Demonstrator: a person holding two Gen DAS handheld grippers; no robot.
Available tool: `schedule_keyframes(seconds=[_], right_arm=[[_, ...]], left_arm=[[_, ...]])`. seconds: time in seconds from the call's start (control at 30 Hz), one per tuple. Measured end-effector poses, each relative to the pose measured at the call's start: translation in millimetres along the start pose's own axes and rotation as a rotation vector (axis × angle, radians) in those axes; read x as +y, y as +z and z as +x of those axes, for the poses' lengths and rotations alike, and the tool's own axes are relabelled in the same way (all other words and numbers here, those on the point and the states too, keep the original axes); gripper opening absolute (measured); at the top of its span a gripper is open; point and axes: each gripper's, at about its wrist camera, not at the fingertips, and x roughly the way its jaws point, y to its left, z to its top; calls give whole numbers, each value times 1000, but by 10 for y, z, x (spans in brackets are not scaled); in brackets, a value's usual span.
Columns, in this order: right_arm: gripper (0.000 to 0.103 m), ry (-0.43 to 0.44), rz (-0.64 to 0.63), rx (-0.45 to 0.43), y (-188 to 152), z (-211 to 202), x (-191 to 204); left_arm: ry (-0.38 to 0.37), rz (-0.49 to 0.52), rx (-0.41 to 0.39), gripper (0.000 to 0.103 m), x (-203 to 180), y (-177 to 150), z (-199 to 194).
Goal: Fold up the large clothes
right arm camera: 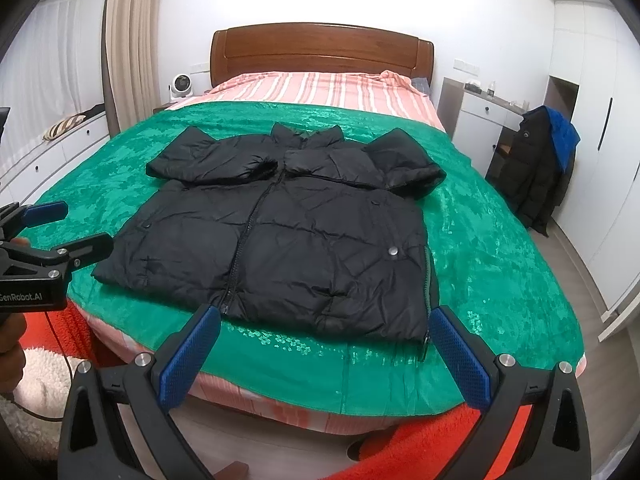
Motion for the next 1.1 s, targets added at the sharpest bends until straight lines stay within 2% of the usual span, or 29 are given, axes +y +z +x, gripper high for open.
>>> schedule_keyframes(seconds=[1.1], right_arm=[[103, -20, 0, 7, -13, 32, -10]], left_arm=[[1, 9, 0, 103, -42, -8, 13]])
